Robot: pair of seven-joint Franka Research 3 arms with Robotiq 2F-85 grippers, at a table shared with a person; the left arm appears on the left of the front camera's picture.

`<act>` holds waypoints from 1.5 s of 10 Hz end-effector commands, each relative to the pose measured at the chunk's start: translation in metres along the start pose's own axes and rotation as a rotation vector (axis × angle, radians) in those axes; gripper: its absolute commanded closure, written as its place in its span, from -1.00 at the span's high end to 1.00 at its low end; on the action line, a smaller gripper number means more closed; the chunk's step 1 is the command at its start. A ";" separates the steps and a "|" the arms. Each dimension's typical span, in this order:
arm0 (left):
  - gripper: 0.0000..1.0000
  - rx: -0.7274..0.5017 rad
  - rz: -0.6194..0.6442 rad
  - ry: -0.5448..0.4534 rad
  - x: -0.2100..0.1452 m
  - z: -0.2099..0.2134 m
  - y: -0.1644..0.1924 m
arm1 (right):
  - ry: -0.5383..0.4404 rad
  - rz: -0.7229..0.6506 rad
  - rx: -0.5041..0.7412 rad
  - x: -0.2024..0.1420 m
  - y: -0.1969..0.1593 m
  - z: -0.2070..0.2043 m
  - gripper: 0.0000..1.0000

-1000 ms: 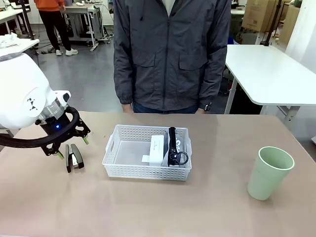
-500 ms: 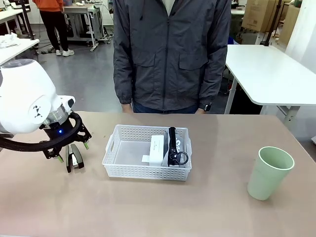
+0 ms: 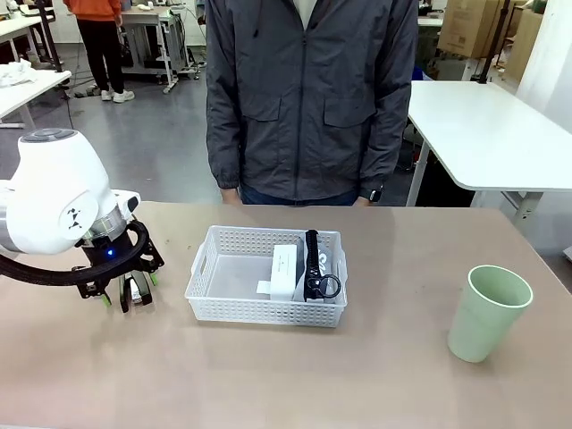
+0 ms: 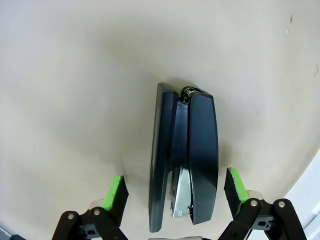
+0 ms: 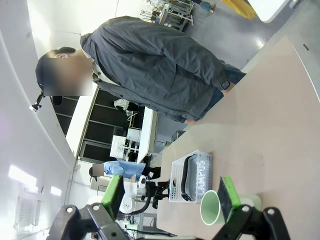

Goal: Efficiently arrange items inside the basket to fit them all.
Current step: Pick up the Stapler and place it inside the Organizing basket.

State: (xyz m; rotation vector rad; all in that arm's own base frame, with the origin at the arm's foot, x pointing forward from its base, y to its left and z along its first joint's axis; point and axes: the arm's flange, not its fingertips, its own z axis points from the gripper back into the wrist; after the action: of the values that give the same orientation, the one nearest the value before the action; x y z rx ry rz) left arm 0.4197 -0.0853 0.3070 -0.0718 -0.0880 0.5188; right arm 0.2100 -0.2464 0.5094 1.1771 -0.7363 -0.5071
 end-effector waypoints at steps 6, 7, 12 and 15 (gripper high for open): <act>-1.00 -0.002 0.004 -0.027 0.005 0.003 -0.001 | -0.014 0.025 0.027 0.002 0.000 -0.001 1.00; -1.00 -0.007 0.004 -0.028 0.005 0.004 -0.001 | -0.014 0.025 0.027 0.002 0.000 -0.001 1.00; -1.00 -0.025 -0.057 -0.045 0.001 0.024 0.009 | -0.014 0.025 0.027 0.002 0.000 -0.001 1.00; -1.00 -0.228 -0.580 0.002 -0.020 0.115 0.051 | -0.014 0.025 0.027 0.002 0.000 -0.001 1.00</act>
State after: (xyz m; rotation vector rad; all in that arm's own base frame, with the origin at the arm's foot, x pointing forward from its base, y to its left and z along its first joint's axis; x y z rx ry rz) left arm 0.4165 -0.0775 0.3640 -0.1351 -0.1627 0.2820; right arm 0.2103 -0.2461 0.5092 1.1770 -0.7353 -0.5068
